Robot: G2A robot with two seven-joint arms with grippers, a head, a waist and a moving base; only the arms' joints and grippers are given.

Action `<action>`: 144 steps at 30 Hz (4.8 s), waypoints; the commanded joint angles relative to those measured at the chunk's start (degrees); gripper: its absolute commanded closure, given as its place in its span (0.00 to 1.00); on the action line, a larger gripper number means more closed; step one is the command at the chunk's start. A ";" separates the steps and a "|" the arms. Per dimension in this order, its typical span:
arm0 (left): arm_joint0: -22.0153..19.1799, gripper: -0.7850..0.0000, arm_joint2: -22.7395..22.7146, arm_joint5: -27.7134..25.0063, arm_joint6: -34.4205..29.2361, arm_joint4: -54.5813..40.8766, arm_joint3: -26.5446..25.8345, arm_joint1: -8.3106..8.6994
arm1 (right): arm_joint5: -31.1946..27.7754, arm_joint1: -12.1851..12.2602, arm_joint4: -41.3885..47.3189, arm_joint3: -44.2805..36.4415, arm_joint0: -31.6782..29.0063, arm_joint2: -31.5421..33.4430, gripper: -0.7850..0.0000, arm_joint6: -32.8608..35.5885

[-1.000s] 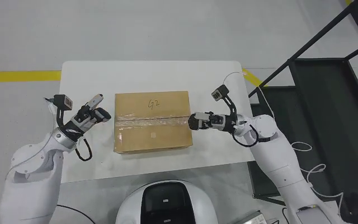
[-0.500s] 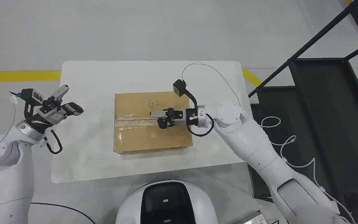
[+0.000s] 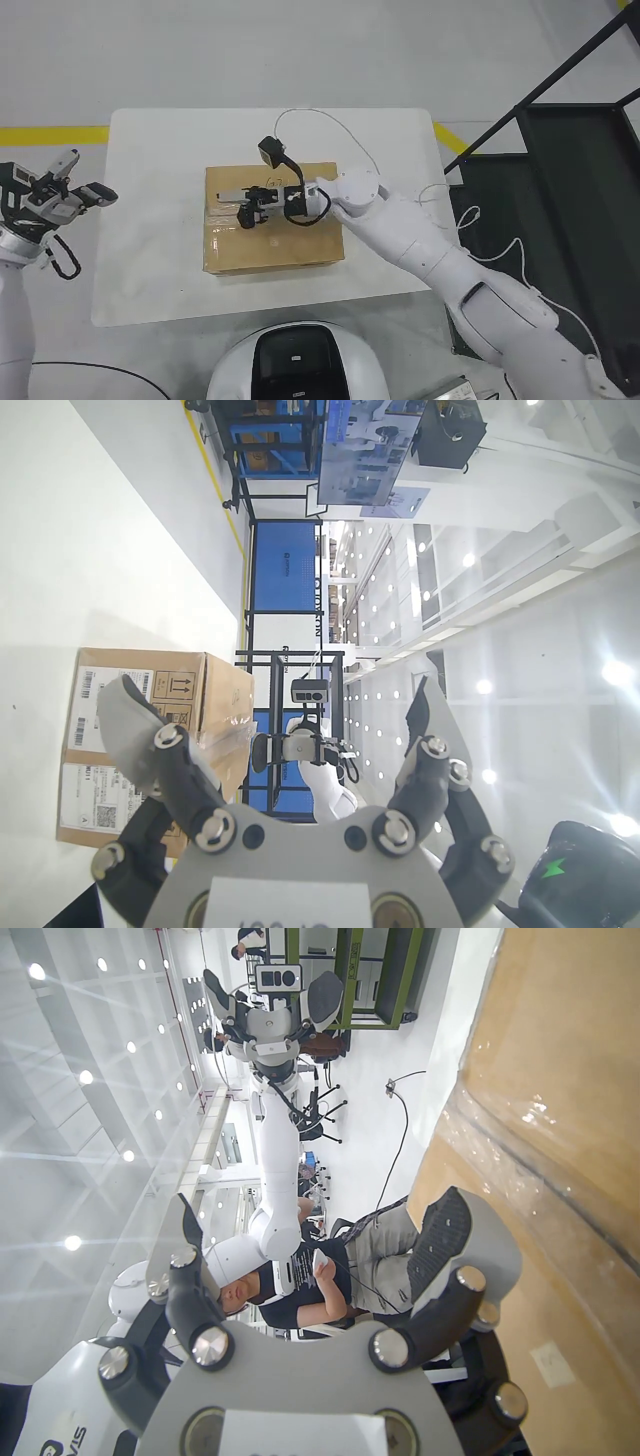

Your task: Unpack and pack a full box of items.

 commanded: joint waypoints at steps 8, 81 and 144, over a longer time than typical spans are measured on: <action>2.07 0.00 -3.15 0.14 -0.64 -2.28 0.16 0.75 | -1.67 -5.97 0.60 10.66 4.68 -5.71 0.00 -3.19; 2.68 0.00 8.44 -2.66 2.75 -2.95 -1.48 2.09 | 8.59 3.66 -21.15 -12.17 -19.66 23.69 0.00 0.22; 3.17 0.00 13.57 -0.54 27.91 -12.92 -3.60 -0.11 | -13.06 10.26 -17.68 -28.78 -51.25 61.74 0.00 -23.71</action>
